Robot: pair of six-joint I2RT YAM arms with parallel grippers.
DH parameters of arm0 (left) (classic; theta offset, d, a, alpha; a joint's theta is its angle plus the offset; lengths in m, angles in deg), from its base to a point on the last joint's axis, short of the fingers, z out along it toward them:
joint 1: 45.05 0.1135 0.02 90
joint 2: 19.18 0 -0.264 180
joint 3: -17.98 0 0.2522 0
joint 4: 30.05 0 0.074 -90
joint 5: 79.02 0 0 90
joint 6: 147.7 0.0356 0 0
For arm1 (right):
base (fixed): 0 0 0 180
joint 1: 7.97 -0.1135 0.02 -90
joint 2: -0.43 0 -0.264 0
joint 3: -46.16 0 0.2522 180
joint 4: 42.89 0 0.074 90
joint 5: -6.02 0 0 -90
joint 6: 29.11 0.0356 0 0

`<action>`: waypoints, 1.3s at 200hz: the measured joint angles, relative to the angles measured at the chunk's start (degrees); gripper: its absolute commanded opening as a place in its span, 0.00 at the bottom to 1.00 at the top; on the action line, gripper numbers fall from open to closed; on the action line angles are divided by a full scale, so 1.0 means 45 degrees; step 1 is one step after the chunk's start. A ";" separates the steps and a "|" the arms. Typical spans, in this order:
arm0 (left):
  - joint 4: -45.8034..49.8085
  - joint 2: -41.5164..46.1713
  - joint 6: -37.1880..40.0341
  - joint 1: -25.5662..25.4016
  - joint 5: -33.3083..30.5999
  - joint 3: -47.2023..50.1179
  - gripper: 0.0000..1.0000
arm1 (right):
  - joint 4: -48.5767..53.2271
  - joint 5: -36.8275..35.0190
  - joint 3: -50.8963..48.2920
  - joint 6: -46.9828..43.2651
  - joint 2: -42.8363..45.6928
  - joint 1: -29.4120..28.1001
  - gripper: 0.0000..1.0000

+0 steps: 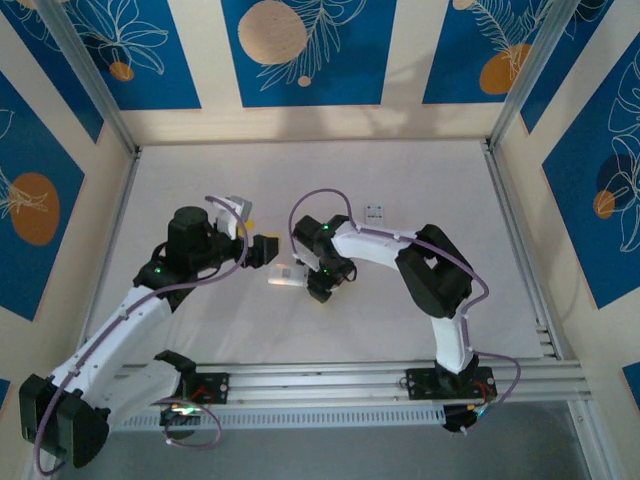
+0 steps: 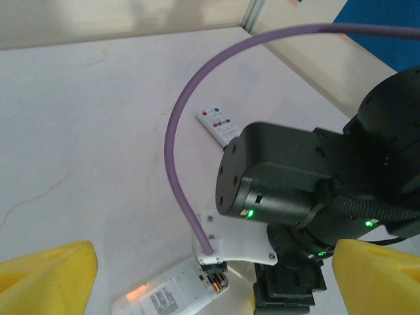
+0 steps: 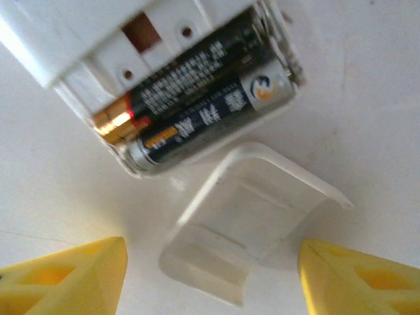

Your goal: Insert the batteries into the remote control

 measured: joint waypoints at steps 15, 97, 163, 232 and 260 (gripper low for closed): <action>0.0121 0.0000 -0.0034 0.0000 0.0117 0.0005 0.95 | -0.0083 -0.0015 -0.0175 0.0112 0.0316 -0.0053 0.79; 0.1059 0.0005 -0.0806 0.0000 -0.0860 0.0102 0.97 | -0.0306 -0.1409 0.0092 0.7354 0.1341 -0.0685 0.45; 0.1054 0.0078 -0.0801 0.0000 -0.0967 0.0180 0.99 | -0.0447 -0.2006 0.0272 0.9151 0.0243 -0.1214 0.24; 0.0413 0.0301 -0.0505 0.0010 -0.0559 0.0758 1.00 | -0.1059 -0.1622 0.0170 0.9122 0.0024 -0.0957 0.00; -0.3065 0.0695 0.0670 0.0024 0.1671 0.2195 1.00 | -0.2322 0.0568 -0.1472 0.8670 0.2574 0.0204 0.00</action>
